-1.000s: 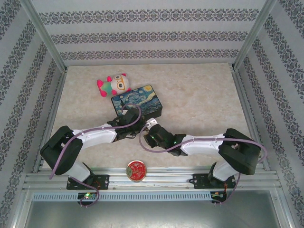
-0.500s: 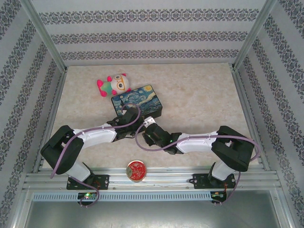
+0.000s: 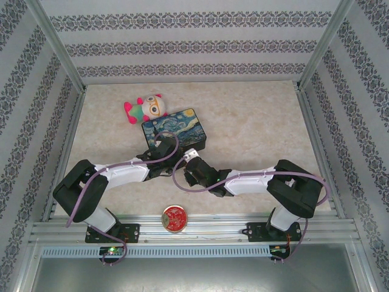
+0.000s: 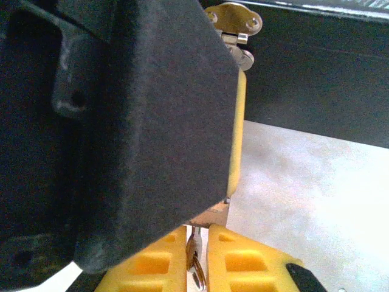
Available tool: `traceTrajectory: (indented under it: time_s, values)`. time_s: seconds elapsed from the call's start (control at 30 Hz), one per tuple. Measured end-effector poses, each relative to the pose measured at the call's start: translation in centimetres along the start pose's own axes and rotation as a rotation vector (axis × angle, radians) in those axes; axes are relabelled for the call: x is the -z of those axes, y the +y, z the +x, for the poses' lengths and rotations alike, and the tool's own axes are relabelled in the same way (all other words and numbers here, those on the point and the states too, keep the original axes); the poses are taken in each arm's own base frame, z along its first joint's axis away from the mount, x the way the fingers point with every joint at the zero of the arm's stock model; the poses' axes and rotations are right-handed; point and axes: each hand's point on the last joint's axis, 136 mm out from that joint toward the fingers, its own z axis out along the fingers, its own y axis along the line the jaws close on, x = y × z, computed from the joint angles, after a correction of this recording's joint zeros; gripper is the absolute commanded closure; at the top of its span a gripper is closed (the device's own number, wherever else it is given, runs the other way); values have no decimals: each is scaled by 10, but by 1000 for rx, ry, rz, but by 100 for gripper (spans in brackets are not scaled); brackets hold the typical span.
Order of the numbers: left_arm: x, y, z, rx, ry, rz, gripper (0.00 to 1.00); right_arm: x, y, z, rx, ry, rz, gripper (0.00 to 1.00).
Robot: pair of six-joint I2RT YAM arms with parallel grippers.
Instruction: Unlock the padlock with the key
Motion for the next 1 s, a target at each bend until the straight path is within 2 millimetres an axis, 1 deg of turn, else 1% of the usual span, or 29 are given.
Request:
traceTrajectory:
  time_s: [0.3,0.43,0.57,0.77,1.0]
  values:
    - [-3,0,-2,1,-11,7,100,-3,-3,-2,-52,10,-39,94]
    - [-4,-1,-5,5,-17,13,100,-4,-6,-5,-105,19,-79,100]
    - [-6,-1,-5,5,-19,18,100,-4,-8,-6,-157,28,-124,100]
    - [-8,-3,-6,2,-19,30,100,-4,-13,-6,-272,34,-222,100]
    - [-8,-6,-8,5,-23,45,100,-3,-18,-10,-468,26,-398,100]
